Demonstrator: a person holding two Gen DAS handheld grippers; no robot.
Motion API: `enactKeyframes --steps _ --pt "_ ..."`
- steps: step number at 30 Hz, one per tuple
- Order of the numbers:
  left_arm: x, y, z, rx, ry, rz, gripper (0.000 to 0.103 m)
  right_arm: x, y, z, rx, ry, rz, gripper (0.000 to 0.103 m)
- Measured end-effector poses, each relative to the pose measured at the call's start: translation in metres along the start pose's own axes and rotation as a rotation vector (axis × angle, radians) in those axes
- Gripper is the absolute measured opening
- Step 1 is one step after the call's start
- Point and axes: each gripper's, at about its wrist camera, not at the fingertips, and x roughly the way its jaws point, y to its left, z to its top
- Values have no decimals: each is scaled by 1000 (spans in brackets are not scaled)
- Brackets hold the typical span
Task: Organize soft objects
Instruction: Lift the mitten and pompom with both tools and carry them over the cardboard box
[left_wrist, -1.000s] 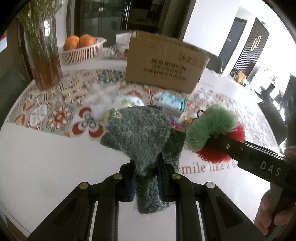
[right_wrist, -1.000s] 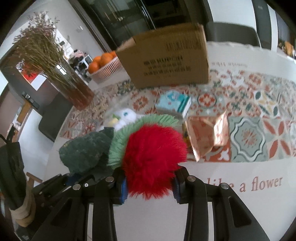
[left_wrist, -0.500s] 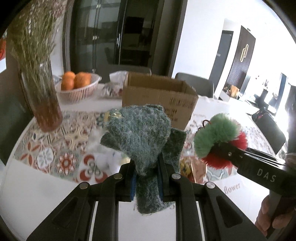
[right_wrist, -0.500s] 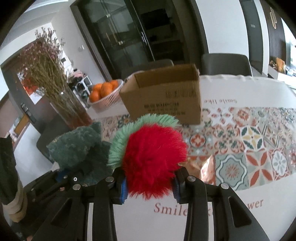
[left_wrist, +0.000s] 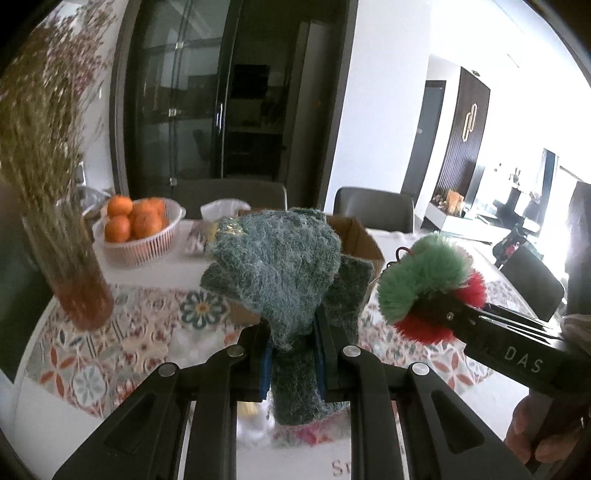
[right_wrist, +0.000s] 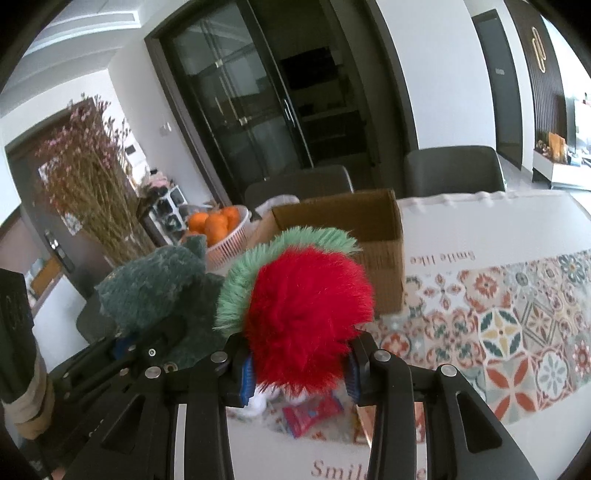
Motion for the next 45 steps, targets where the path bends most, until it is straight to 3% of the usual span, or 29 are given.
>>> enactKeyframes --steps 7,15,26,32,45 --pt "18 4 31 20 -34 -21 19 12 -2 30 12 -30 5 38" --pt "46 12 57 11 -23 -70 19 28 -4 61 -13 -48 -26 38" --pt "86 13 94 70 -9 -69 19 60 -11 107 -30 -33 -72 38" --pt "116 13 108 104 31 -54 19 87 -19 126 -33 14 -91 38" --pt "194 11 120 165 213 -61 20 166 -45 146 -52 243 -105 38"
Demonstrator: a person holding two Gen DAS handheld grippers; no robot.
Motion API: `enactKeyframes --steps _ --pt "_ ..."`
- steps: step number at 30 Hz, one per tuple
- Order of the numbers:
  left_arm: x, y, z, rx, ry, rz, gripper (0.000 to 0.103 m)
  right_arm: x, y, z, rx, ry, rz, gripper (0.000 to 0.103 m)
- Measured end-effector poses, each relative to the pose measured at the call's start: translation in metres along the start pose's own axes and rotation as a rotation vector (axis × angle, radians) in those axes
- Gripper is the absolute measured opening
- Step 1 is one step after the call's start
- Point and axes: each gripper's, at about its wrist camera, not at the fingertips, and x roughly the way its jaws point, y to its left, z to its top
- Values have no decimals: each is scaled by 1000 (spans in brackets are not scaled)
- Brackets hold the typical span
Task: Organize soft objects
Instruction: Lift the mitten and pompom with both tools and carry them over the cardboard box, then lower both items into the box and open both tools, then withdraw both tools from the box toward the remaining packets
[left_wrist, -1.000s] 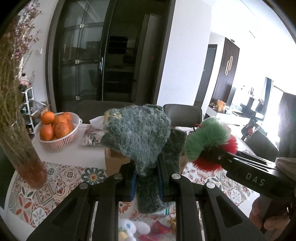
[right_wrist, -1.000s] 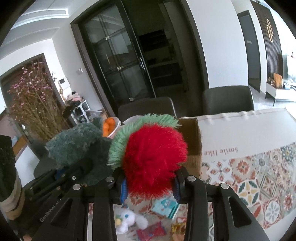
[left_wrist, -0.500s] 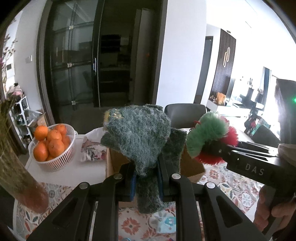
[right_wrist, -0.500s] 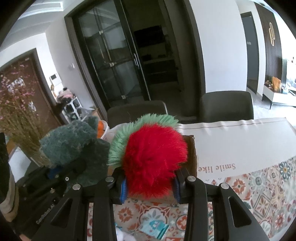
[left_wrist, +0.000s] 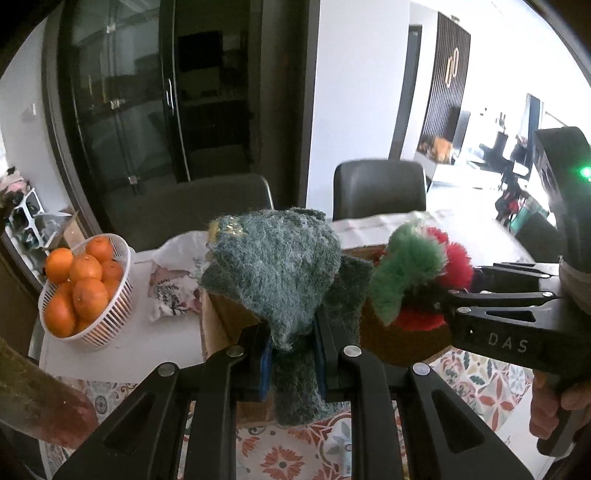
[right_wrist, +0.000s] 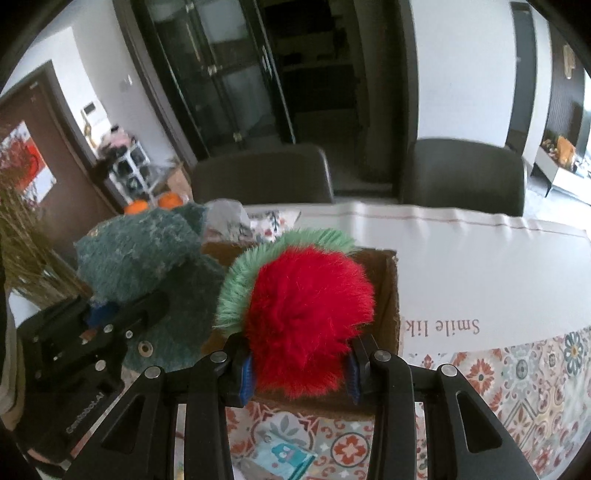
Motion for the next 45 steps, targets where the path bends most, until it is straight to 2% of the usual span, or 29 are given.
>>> enactKeyframes --steps 9,15,18,20,21,23,29,39,41,45 --pt "49 3 2 11 161 -20 21 56 -16 9 12 181 3 39" --pt "69 -3 -9 58 245 -11 26 77 -19 8 -6 246 -20 42" --pt "74 -4 -12 56 270 -23 37 85 -21 7 -7 261 -23 45" --pt "74 -6 -13 52 270 -15 54 90 -20 9 -2 280 -14 59" --pt "72 -6 -13 49 264 -6 58 91 -21 9 5 285 -10 61" --pt "69 -5 -12 49 258 2 64 90 -22 9 17 279 -10 62" --pt "55 -4 -11 20 256 23 73 77 -21 10 28 240 -24 62" --pt "4 -2 -15 -24 220 89 79 24 -9 5 8 131 -89 63" --pt "-6 -2 -17 -32 217 107 79 13 -5 2 9 112 -86 67" --pt "-27 -3 -24 -39 201 122 81 -5 4 -5 -1 87 -78 67"
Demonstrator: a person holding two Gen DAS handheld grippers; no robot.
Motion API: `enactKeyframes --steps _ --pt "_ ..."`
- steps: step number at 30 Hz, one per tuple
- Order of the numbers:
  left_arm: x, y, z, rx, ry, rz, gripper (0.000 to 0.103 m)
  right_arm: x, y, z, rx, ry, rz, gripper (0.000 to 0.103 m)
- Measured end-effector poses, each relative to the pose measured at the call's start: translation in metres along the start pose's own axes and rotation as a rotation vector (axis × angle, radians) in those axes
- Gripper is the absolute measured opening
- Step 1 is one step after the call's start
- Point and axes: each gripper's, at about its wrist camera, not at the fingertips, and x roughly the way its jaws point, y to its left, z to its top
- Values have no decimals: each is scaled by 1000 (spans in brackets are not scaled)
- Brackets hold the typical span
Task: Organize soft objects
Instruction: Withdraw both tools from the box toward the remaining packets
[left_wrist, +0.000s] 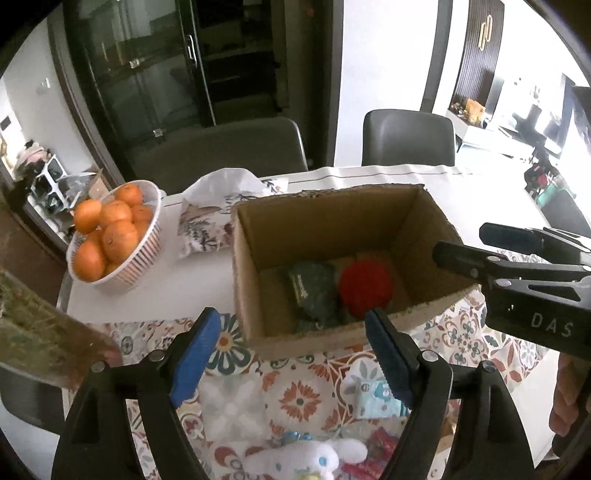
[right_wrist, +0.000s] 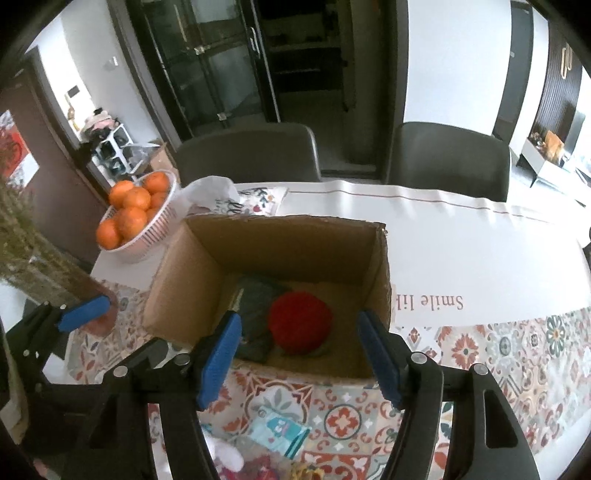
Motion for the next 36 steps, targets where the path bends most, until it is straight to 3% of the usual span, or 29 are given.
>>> enactKeyframes --steps 10,17,25,36 --pt "-36 -13 -35 43 -21 -10 81 -38 12 -34 -10 -15 -23 68" --pt "-47 -31 -60 108 8 -34 82 -58 6 -67 27 -9 -36 71" --pt "-43 -52 -89 184 73 -64 82 -58 -7 -106 79 51 -35 72" --pt "-14 -79 -110 288 221 -174 82 -45 -32 -148 251 128 2 72"
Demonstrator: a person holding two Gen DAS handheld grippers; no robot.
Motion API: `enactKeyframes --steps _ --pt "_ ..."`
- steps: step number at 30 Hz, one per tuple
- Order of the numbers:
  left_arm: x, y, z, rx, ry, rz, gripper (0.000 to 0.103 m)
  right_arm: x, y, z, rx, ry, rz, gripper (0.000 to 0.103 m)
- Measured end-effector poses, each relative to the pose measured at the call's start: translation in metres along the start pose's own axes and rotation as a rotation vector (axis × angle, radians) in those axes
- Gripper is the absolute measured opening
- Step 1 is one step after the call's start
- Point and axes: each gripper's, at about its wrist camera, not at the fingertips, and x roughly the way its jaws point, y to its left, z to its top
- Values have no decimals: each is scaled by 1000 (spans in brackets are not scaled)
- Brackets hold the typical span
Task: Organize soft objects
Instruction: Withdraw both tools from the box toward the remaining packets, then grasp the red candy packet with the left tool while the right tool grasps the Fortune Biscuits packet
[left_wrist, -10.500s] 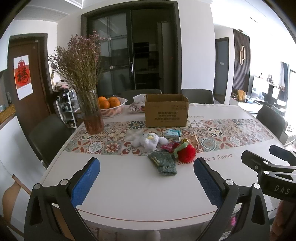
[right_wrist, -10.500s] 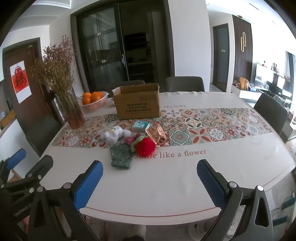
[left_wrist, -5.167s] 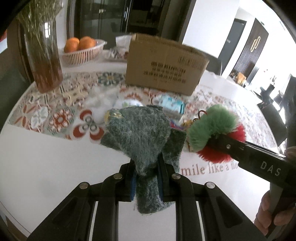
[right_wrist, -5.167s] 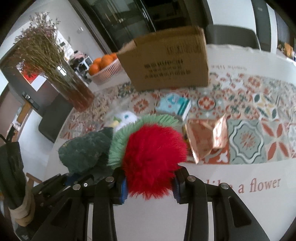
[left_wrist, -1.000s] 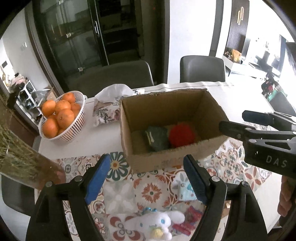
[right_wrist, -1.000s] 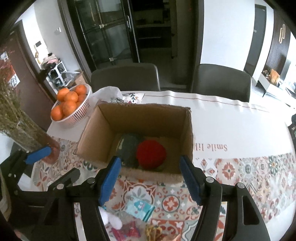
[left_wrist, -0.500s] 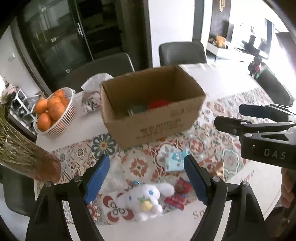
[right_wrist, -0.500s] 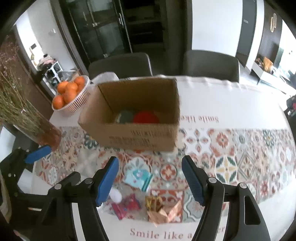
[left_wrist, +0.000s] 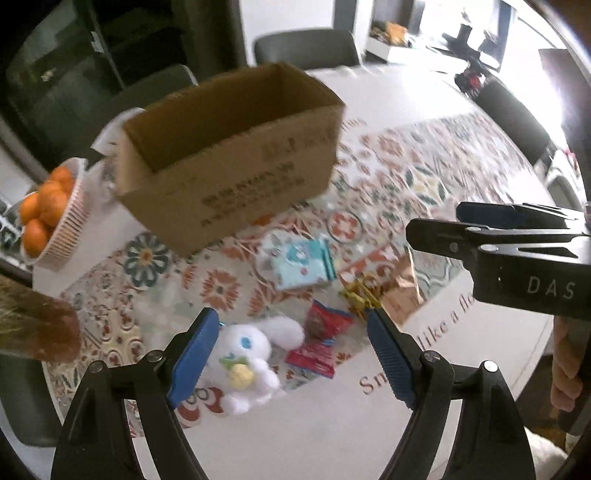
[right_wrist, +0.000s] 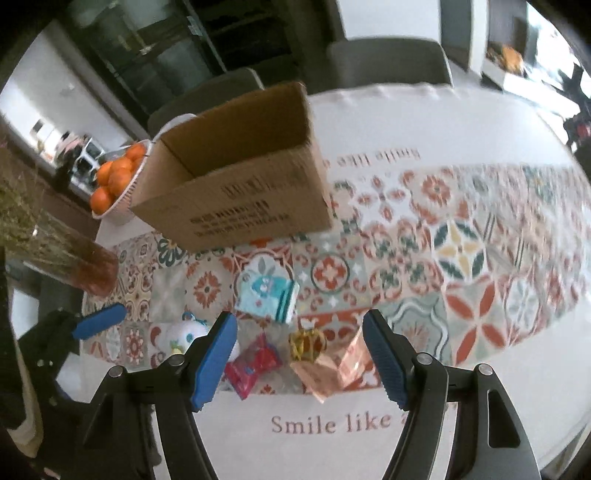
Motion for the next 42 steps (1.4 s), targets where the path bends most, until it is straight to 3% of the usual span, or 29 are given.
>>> enactKeyframes --steps 13,24,42 --pt "52 -29 7 163 158 -100 81 37 -53 -36 287 116 29 72" --pt "96 -43 8 247 275 -144 72 66 -74 -56 476 159 128 72" --pt "145 -56 -8 281 376 -108 56 103 -89 -67 638 202 231 70"
